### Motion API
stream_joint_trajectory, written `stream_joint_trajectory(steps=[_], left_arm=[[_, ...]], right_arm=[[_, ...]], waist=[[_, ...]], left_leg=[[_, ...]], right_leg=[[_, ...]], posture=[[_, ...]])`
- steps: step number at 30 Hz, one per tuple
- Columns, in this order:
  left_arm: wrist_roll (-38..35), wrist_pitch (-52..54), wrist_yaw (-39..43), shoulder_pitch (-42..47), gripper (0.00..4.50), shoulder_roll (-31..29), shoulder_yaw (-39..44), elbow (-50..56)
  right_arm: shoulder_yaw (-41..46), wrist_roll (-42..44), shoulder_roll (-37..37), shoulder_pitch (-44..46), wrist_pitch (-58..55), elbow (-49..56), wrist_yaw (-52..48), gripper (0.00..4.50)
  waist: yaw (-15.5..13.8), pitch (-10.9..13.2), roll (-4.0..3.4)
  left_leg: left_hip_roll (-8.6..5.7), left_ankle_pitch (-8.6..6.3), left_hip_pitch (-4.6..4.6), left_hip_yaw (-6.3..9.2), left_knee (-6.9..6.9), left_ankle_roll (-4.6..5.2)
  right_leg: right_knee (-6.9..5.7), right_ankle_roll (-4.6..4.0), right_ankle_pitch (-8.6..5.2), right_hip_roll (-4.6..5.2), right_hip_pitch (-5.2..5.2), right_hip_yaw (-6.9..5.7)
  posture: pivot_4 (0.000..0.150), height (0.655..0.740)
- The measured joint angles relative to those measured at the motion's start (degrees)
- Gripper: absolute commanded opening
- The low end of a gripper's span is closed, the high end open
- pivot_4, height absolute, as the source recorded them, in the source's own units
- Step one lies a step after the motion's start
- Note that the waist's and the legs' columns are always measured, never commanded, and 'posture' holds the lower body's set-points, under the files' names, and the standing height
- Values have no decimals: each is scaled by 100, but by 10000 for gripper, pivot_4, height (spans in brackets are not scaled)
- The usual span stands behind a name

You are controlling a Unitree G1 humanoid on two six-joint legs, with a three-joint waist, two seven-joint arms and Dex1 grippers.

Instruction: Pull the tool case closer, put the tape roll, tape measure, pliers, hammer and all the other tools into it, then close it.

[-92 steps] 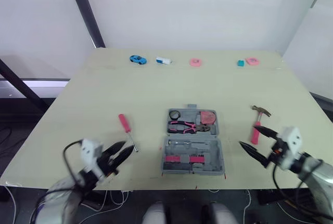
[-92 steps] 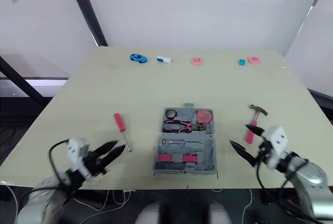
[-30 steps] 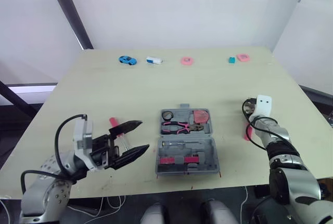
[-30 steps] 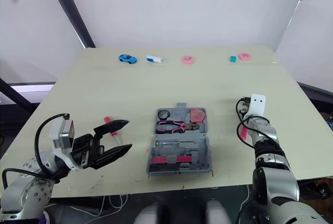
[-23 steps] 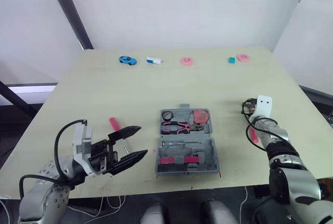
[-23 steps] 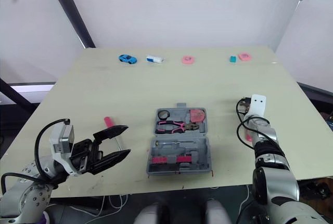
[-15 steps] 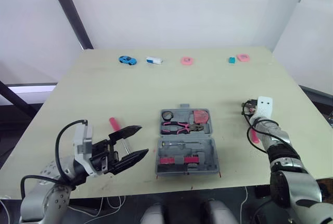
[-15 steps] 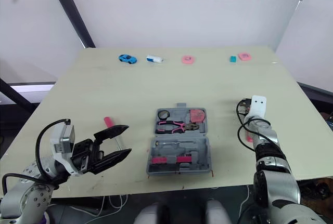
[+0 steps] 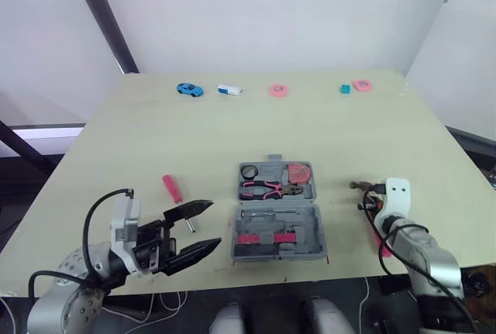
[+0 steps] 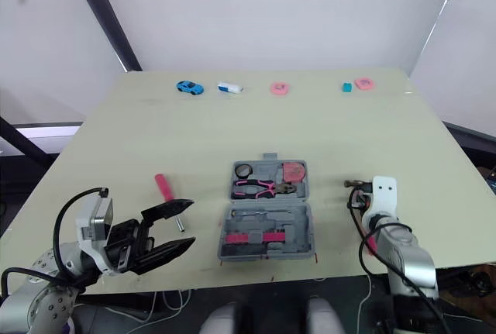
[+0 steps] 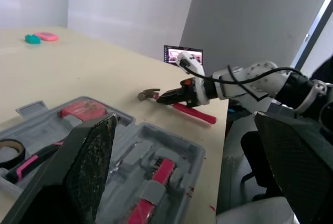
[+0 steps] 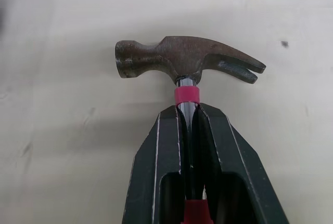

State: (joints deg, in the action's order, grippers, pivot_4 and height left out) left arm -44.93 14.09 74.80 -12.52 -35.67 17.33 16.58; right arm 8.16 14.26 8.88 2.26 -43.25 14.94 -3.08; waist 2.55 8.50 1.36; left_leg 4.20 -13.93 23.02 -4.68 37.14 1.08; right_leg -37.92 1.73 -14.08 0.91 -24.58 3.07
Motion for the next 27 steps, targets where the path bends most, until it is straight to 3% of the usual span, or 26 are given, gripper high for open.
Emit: stream_joint_trajectory(steps=[7, 8, 9, 10, 11, 14, 17, 18, 20, 23, 25, 27], left_arm=[[95, -79, 147, -25, 45000, 0, -1, -48], [98, -81, 161, -19, 45000, 0, 0, -58], [99, -83, 165, -18, 45000, 0, 0, -62], [103, -89, 172, -25, 45000, 0, 0, -69], [107, -95, 174, -53, 45000, 0, 0, -75], [123, -102, 179, -77, 45000, 1, -2, -83], [182, -125, 200, -122, 45000, 3, -8, -84], [199, -141, 216, -129, 45000, 4, -12, -92], [201, -160, 221, -129, 45000, 12, -20, -103], [212, -203, 226, -110, 45000, 31, -113, -125], [216, -222, 226, -109, 45000, 42, -177, -136], [220, -241, 224, -119, 45000, 48, -195, -146]], right_arm=[[-244, -183, -174, -346, -140, 408, 239, 1015], [-284, -215, -184, -363, -139, 424, 235, 9298], [-292, -227, -183, -367, -138, 426, 230, 9502], [-330, -236, -119, -388, -97, 397, 127, 13046], [-364, -233, -15, -413, -15, 361, -26, 19908], [-375, -209, 113, -408, 60, 303, -232, 31855], [-237, 278, 762, -214, -450, 330, -908, 44763], [-8, 683, 1318, -38, -1000, 443, -1400, 44763], [112, 948, 1620, 101, -1340, 514, -1743, 44763], [25, 1651, 3035, 641, -2051, 463, -3026, 44763], [-316, 1721, 4092, 1272, -1784, 70, -4163, 44763], [-629, 1563, 4472, 1590, -1227, -262, -4875, 44763]], waist=[[-3, 0, 0], [0, 0, 0], [1, 0, 0], [1, 0, 0], [-1, 0, 1], [-3, 0, 2], [-7, 1, 3], [-18, 3, 5], [-20, 2, 12], [-8, 22, 4], [0, 25, 6], [-5, 29, 19]], left_leg=[[-1, 0, 2, -2, -2, 0], [-1, 0, 2, -1, -2, 0], [-1, 0, 2, -1, -2, 0], [-1, 0, 2, 0, -1, 0], [-1, 0, 2, -2, -1, 0], [-1, 0, 2, -2, 0, 0], [-2, 0, 2, -9, 3, 0], [-3, 0, 2, -10, 4, 0], [-3, -1, 2, -6, 6, 1], [-4, -1, -2, -12, 5, 1], [-3, -1, -3, -9, 2, 2], [-1, -1, -3, -9, 1, 2]], right_leg=[[3, -2, -1, 3, -3, 0], [2, -2, -1, 3, -4, 0], [2, -2, -1, 2, -3, 0], [2, -2, -1, 2, -3, -1], [2, -2, -1, 3, -3, 0], [2, -1, -1, 3, -2, 0], [2, 0, 0, 7, -2, 7], [3, 0, 0, 8, -2, 8], [3, -1, 0, 3, 0, 3], [2, 0, 0, 0, -2, 10], [3, 0, -2, -4, -3, 7], [5, -2, -3, -12, -1, -2]], posture=[[1500, 7400], [1500, 7400], [1500, 7400], [1500, 7400], [1500, 7400], [1500, 7400], [1500, 7400], [1500, 7400], [1500, 7400], [1500, 7400], [1500, 7400], [1500, 7400]])
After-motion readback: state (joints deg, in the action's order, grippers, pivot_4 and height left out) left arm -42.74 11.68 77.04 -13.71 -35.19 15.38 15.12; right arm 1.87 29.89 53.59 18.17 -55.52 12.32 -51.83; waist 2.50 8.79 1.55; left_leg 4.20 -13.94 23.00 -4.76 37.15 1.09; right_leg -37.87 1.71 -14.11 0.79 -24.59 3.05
